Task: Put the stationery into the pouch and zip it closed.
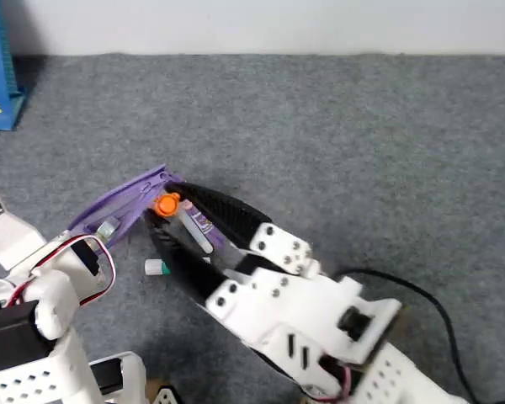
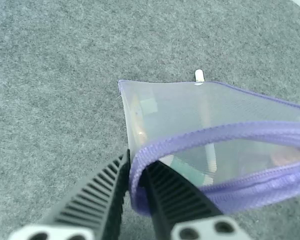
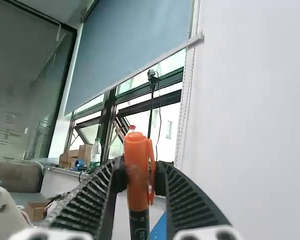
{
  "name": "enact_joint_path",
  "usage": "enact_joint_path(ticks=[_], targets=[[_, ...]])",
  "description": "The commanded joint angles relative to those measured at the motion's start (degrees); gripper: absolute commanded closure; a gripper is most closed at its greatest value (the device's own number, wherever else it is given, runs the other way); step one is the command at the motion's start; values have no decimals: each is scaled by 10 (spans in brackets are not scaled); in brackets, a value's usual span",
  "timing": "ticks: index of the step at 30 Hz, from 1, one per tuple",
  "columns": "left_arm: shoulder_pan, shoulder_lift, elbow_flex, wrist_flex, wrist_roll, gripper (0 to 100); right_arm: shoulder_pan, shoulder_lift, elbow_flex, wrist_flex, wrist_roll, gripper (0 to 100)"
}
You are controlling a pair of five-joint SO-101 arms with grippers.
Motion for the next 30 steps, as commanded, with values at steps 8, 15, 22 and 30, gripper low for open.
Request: enact_joint_path(ticks=[8, 15, 22, 30], targets=[[-1, 4, -28, 10, 1, 990, -6, 181, 16, -203, -4, 991], [-1, 4, -28, 10, 1, 990, -5, 229, 40, -200, -4, 989], [-2, 4, -28, 10, 1, 990, -29, 177, 23, -44, -4, 784], [-4, 3, -29, 10, 1, 990, -46, 78, -45, 217, -12, 764]])
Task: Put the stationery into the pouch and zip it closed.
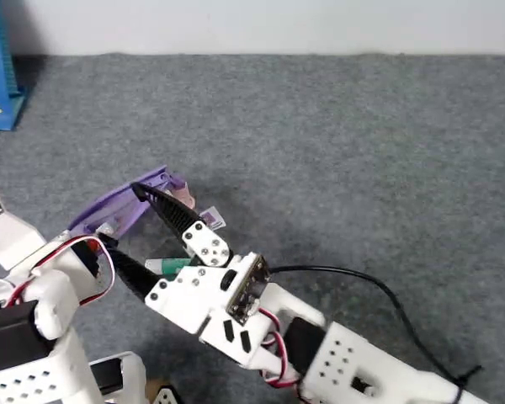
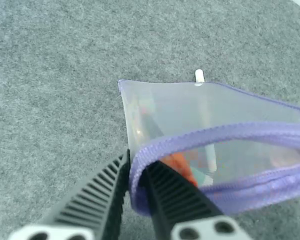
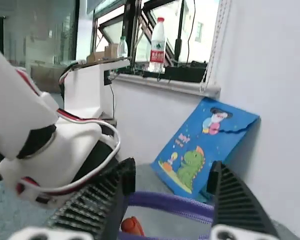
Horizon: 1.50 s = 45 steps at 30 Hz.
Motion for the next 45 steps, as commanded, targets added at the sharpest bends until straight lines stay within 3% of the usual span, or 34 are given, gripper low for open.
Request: enact_joint_path(ticks=[1, 7, 11, 17, 23, 27, 35, 41, 45], targets=[[-4, 2, -31, 10, 1, 990, 7, -49, -61, 109, -28, 764], [-28, 1, -51, 9, 1, 990, 103, -73, -98, 290, -133, 764], [-96, 3, -88, 9, -4, 990, 158, -72, -97, 390, -143, 764], [-142, 4, -102, 8, -27, 990, 164, -65, -97, 487, -139, 765], [-175, 4, -101, 8, -27, 990, 165, 90, -101, 494, -139, 765], [-178, 2, -87, 9, -28, 990, 166, 257, -127, 415, -134, 765], [-175, 2, -69, 9, -30, 990, 182, 567, -327, 371, -123, 765], [-176, 2, -66, 9, -46, 990, 200, 727, -484, 454, -123, 772], [-177, 1, -65, 9, -46, 990, 200, 785, -556, 520, -122, 897]])
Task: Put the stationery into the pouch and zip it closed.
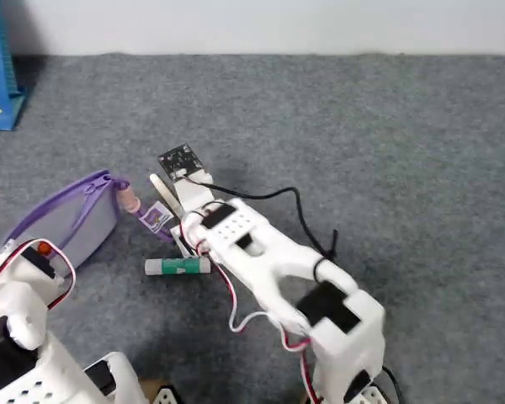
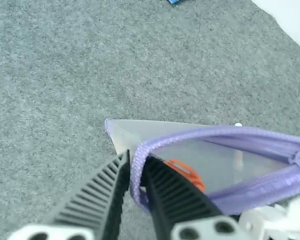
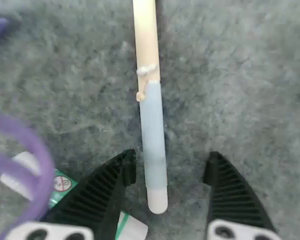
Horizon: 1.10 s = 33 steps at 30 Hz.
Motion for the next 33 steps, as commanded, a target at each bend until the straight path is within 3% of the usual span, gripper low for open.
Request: enact_joint_path(ticks=[1, 2, 4, 12, 24, 26, 31, 33], targets=[[-3, -1, -5, 9, -7, 990, 8, 22, -79, 44, 9, 950], [-3, -1, -5, 9, -7, 990, 8, 24, -85, 52, 9, 998], [-3, -1, -5, 10, -7, 990, 15, 22, -84, 74, 14, 961], [-1, -1, -5, 10, -7, 990, 87, -46, -50, 182, 140, 991], [-1, -1, -6, 10, -6, 990, 170, -298, 270, 189, 241, 985], [-1, -1, -6, 10, -6, 990, 169, -331, 307, 195, 250, 958], [0, -1, -6, 10, -6, 990, 166, -377, 309, 229, 250, 755], [0, -1, -6, 10, -6, 990, 165, -379, 288, 228, 249, 723]])
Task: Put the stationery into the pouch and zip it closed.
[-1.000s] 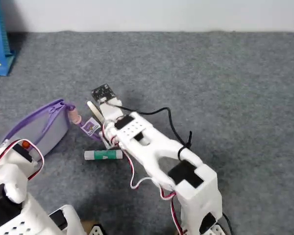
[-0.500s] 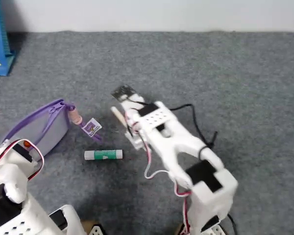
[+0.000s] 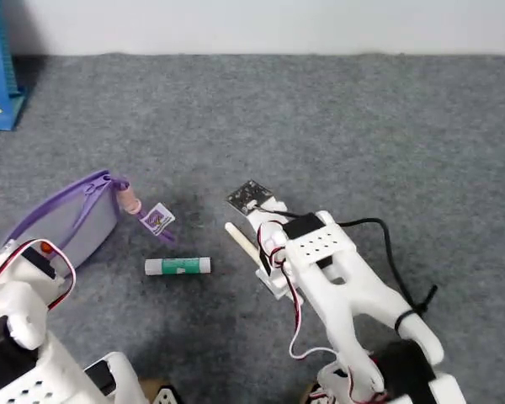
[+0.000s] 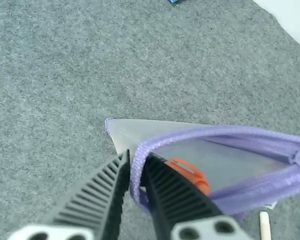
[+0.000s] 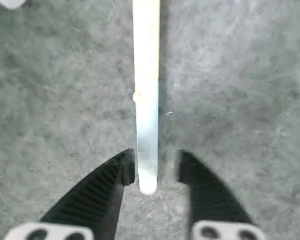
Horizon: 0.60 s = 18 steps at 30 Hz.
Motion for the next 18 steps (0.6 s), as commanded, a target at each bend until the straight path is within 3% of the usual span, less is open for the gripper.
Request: enact_joint_path(ticks=[1, 11, 18], targets=[[0, -1, -6, 10, -6, 990, -2, -28, -44, 4, 5, 728], [0, -1, -5, 10, -5, 989, -86, 124, -197, -65, -39, 800], [0, -1, 21, 9, -6, 989, -89, 304, -326, -89, -42, 801]])
